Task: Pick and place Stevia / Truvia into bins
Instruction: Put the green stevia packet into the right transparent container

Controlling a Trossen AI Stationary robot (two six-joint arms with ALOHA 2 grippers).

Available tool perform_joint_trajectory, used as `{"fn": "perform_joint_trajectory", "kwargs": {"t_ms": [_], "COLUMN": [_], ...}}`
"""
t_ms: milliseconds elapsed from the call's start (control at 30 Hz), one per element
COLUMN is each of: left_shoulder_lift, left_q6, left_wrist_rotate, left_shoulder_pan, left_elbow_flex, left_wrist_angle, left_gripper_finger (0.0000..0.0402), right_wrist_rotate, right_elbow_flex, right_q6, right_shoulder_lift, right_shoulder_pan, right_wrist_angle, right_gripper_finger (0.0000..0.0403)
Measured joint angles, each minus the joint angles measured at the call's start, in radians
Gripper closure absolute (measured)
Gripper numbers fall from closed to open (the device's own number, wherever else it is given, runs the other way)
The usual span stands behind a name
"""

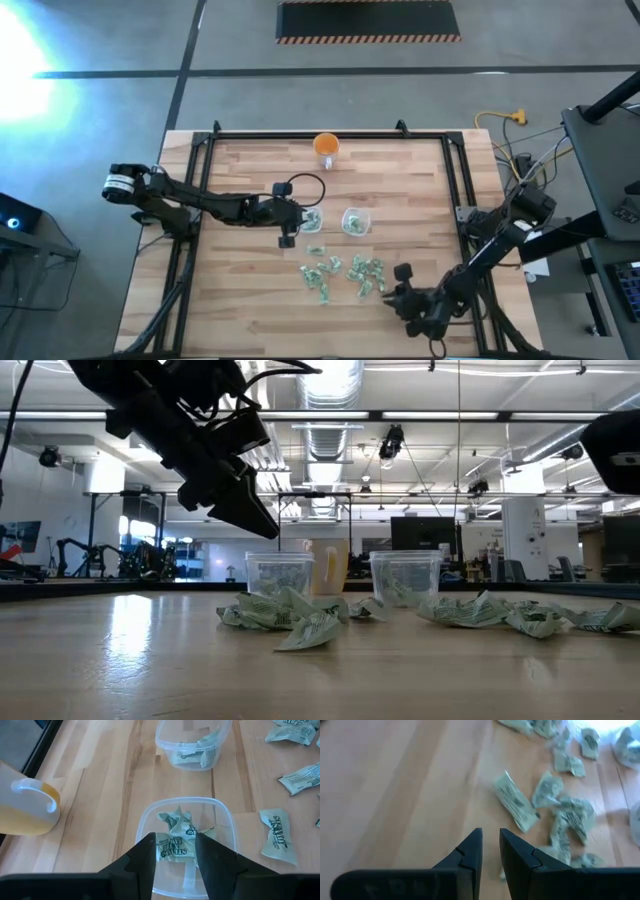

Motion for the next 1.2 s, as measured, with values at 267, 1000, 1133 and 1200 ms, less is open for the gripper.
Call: {"fn": "perform_joint_trajectory", "kwargs": {"t_ms": [267,1000,1133,1200], "left_shoulder_lift": [0.000,0.000,0.000,0.000], "left_q6": [-0.001,-0.002,-0.002,-0.002], "left_wrist_rotate": [-0.001,-0.001,-0.001,-0.001], "left_shoulder_pan": [0.000,0.000,0.000,0.000], "left_elbow_flex": [0.000,0.000,-0.001,-0.001], "left_wrist_angle": [0.000,0.000,0.000,-0.001], "left_gripper_finger": [0.0281,0.0281,0.0281,0.0281], "right_wrist_rotate": [0.003,0.007,0.007,0.010], "right_elbow_flex": [0.034,0.024,0.024,0.024], "right_q6": [0.020,0.060,0.061,0.061], "right_shoulder_lift": [0.032,0.063,0.082,0.086], "right_shoulder_pan": [0.000,-0.021,-0.029,-0.031], "right_wrist_angle": [-0.070,-0.109,-0.108,-0.107], "right_gripper_finger": [0.0328,0.0234,0.0234,0.0234]}}
